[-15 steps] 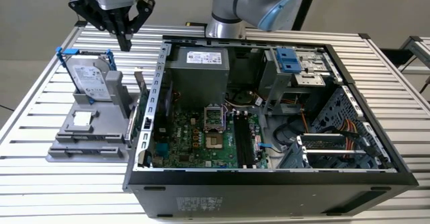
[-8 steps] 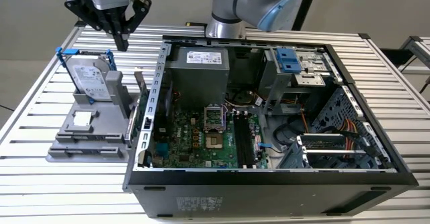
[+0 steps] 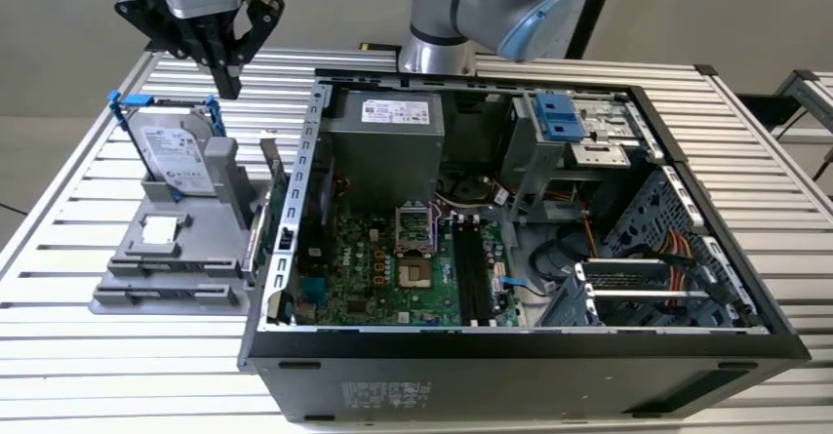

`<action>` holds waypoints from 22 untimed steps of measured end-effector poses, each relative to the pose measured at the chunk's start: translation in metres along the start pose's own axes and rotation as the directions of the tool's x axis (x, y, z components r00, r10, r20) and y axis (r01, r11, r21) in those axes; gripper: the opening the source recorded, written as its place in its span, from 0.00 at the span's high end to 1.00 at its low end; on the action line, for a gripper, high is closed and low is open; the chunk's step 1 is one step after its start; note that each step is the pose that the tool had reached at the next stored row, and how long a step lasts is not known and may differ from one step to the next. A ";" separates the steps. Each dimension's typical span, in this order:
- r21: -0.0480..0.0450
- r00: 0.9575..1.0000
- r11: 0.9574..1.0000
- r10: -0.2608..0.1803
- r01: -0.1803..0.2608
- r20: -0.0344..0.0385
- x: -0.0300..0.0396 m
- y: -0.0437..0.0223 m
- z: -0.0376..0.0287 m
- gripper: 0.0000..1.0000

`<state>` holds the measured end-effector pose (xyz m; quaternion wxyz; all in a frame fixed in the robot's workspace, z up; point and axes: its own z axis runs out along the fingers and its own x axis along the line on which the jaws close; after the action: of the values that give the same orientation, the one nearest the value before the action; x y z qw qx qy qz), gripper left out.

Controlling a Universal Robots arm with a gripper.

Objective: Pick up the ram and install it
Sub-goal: 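Reach for the ram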

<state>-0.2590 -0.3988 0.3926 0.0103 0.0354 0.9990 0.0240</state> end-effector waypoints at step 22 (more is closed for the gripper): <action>0.000 1.000 1.000 0.000 0.000 0.000 0.0206 -0.0014 -0.0004 1.00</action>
<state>-0.2796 -0.3988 0.3926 0.0103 0.0354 0.9990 0.0240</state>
